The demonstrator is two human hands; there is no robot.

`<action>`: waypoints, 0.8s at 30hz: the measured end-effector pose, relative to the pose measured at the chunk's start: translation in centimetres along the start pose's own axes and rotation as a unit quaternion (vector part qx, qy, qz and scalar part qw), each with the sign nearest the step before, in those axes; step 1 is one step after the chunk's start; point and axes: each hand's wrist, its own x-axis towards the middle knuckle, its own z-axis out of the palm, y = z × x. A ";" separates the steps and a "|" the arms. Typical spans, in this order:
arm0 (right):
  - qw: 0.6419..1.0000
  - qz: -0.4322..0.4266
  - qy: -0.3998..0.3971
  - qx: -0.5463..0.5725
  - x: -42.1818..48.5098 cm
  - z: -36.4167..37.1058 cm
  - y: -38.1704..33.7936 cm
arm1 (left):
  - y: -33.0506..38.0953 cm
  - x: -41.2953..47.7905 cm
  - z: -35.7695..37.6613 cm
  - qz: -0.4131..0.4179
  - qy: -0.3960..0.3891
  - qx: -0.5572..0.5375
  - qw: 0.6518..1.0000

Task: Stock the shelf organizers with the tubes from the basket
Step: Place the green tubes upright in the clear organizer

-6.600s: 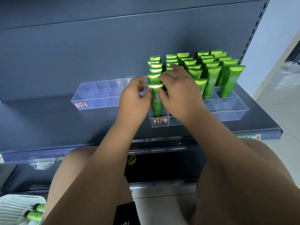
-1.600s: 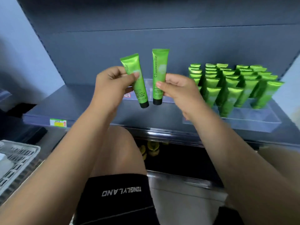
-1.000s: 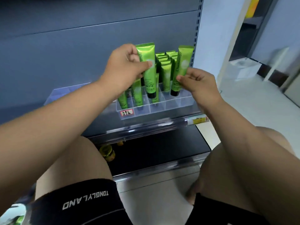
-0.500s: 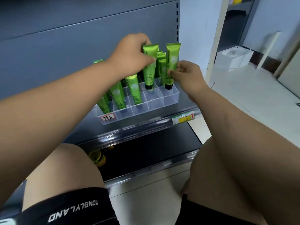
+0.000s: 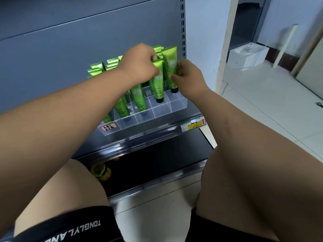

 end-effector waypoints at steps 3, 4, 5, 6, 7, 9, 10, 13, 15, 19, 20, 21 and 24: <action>1.000 0.001 -0.009 -0.014 0.6 0.0 0.5 | 0.1 0.0 0.3 -0.010 -0.025 0.006 1.000; 1.000 0.000 -0.018 -0.017 0.7 0.0 0.6 | 0.0 0.0 0.4 -0.010 -0.028 0.006 1.000; 0.999 -0.003 -0.027 -0.020 0.9 0.0 0.8 | 0.0 0.0 0.6 -0.009 -0.030 0.008 0.999; 0.999 -0.006 -0.036 -0.025 1.0 0.0 1.0 | 0.0 0.0 0.7 -0.006 -0.032 0.011 0.999; 0.998 -0.009 -0.044 -0.033 1.1 0.0 1.1 | 0.0 0.0 0.9 -0.003 -0.034 0.016 0.999; 0.997 -0.010 -0.053 -0.049 1.3 0.1 1.3 | -0.2 0.1 1.1 0.003 -0.037 0.033 0.999; 0.997 -0.009 -0.057 -0.058 1.5 0.1 1.5 | -0.3 0.2 1.2 0.002 -0.037 0.040 0.999; 0.993 0.006 -0.068 -0.095 2.0 0.3 1.8 | -0.8 0.4 1.6 -0.007 -0.039 0.041 0.998; 0.991 0.016 -0.073 -0.109 2.2 0.3 2.0 | -1.1 0.5 1.8 -0.010 -0.037 0.042 0.998; 0.992 0.029 -0.059 -0.111 2.4 0.3 2.1 | -1.4 0.6 2.1 -0.005 -0.026 0.061 0.998; 0.991 0.033 -0.061 -0.117 2.4 0.2 2.1 | -1.4 0.7 2.1 -0.005 -0.025 0.062 0.998; 0.990 0.037 -0.064 -0.121 2.4 0.1 2.1 | -1.3 0.7 2.2 -0.007 -0.025 0.062 0.998; 0.989 0.047 -0.072 -0.123 2.3 -0.1 2.2 | -1.2 0.9 2.2 -0.006 -0.026 0.067 0.997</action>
